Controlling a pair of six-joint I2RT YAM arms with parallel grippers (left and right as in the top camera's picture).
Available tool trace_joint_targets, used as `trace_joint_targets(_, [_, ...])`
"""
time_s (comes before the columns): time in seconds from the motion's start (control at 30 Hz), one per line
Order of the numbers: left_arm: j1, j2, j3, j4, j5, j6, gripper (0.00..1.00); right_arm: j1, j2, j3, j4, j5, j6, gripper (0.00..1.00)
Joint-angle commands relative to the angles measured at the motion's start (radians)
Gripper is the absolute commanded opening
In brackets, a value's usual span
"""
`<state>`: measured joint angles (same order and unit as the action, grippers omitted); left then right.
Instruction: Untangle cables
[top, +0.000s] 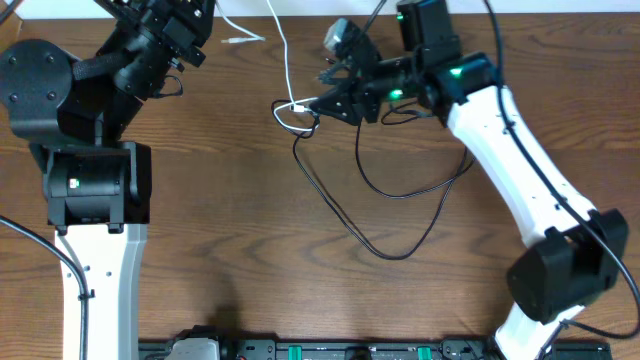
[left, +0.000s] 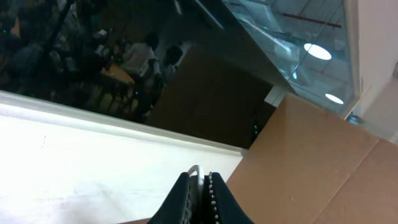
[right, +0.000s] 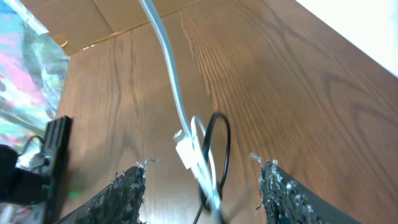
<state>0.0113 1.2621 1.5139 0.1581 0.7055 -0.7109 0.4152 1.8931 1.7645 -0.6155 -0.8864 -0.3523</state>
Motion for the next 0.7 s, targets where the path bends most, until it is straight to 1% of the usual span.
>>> trace_joint_targets(0.0, [0.003,0.000,0.011,0.000,0.017,-0.009,0.07,0.006,0.074,0.002,0.034,-0.014,0.006,0.56])
trace_joint_targets(0.07, [0.003,0.000,0.011,0.000,0.017,-0.009,0.07,0.005,0.095,0.002,0.045,-0.014,0.027,0.52])
trace_joint_targets(0.13, [0.003,0.000,0.011,0.000,0.017,-0.009,0.08,0.003,0.107,0.002,0.047,-0.014,0.046,0.42])
trace_joint_targets(0.23, [0.003,0.002,0.011,0.000,0.016,-0.009,0.07,-0.004,0.110,0.002,0.054,-0.014,0.069,0.22])
trace_joint_targets(0.27, [0.003,0.006,0.011,0.000,0.017,-0.009,0.07,-0.011,0.109,0.003,0.080,-0.014,0.107,0.05])
trace_joint_targets(0.3, [0.003,0.009,0.011,-0.004,0.016,-0.009,0.08,-0.017,0.109,0.003,0.100,-0.016,0.140,0.01])
trace_joint_targets(0.37, [0.003,0.013,0.011,-0.022,0.016,-0.008,0.08,-0.032,0.109,0.003,0.151,-0.042,0.216,0.01])
trace_joint_targets(0.4, [0.003,0.017,0.011,-0.045,0.016,-0.005,0.08,-0.051,0.108,0.003,0.209,-0.052,0.303,0.01])
trace_joint_targets(0.53, [0.003,0.025,0.011,-0.083,0.016,0.000,0.07,-0.106,0.101,0.003,0.353,-0.039,0.499,0.01])
trace_joint_targets(0.67, [0.003,0.027,0.010,-0.166,0.016,0.067,0.07,-0.153,0.081,0.003,0.455,-0.037,0.631,0.01])
